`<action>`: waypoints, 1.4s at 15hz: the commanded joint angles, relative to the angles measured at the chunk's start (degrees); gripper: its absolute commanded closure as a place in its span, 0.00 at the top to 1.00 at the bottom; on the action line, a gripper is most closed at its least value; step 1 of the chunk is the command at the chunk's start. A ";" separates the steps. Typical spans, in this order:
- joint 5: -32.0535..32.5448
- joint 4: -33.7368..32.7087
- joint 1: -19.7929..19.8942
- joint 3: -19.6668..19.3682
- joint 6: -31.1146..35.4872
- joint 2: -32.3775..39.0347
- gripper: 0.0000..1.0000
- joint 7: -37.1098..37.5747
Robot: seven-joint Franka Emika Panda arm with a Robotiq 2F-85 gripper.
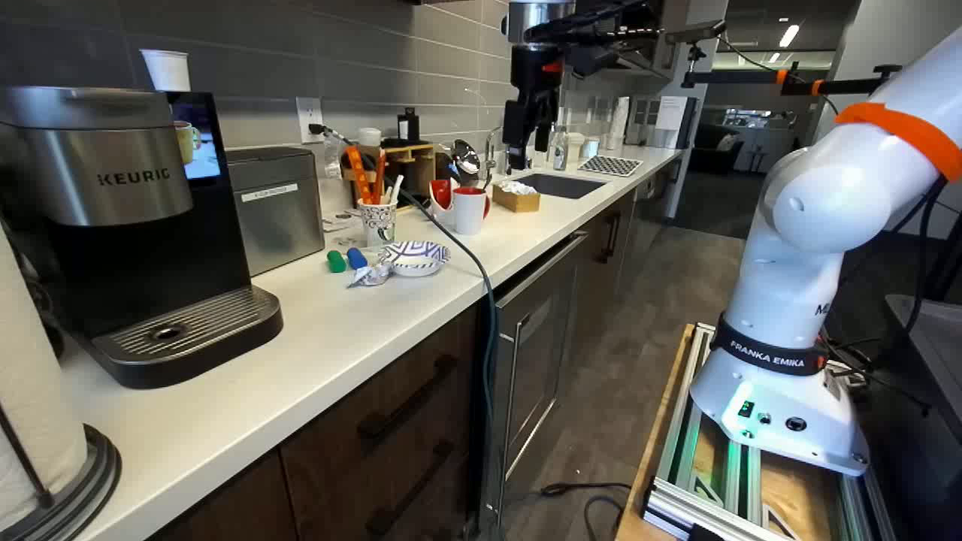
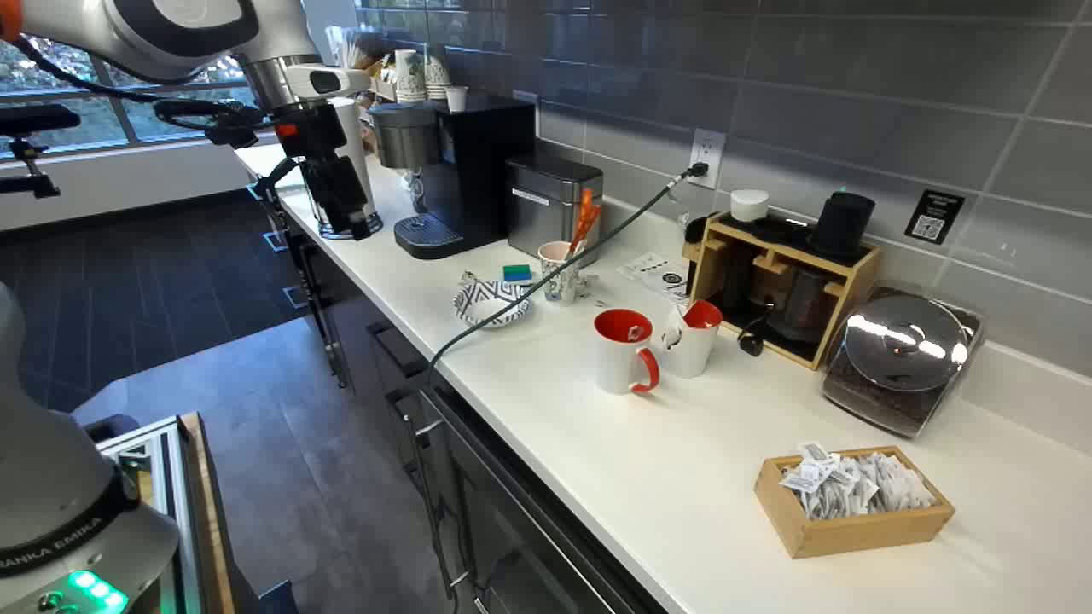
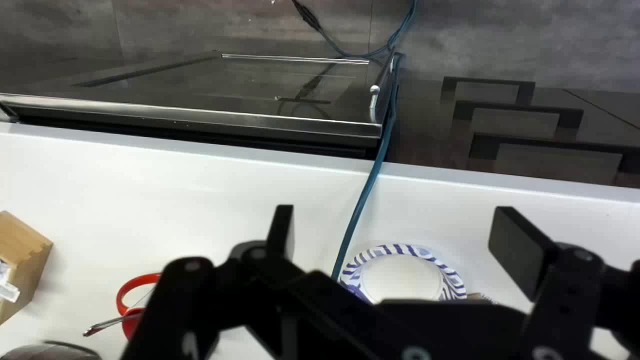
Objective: Open the coffeemaker.
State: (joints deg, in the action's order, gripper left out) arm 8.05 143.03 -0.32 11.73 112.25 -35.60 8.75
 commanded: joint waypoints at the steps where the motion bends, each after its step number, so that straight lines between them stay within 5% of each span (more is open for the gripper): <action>1: 0.66 -0.15 -1.22 -1.00 -0.25 0.19 1.00 0.60; 11: 1.75 0.27 -1.69 0.08 3.32 0.31 1.00 0.96; 16: 3.08 -1.86 -8.01 5.36 15.82 4.66 1.00 -1.35; 21: 4.92 -9.62 -12.74 7.86 19.01 12.01 1.00 -8.75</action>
State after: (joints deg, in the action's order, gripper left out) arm 11.51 138.98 -10.70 19.61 131.10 -28.95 4.95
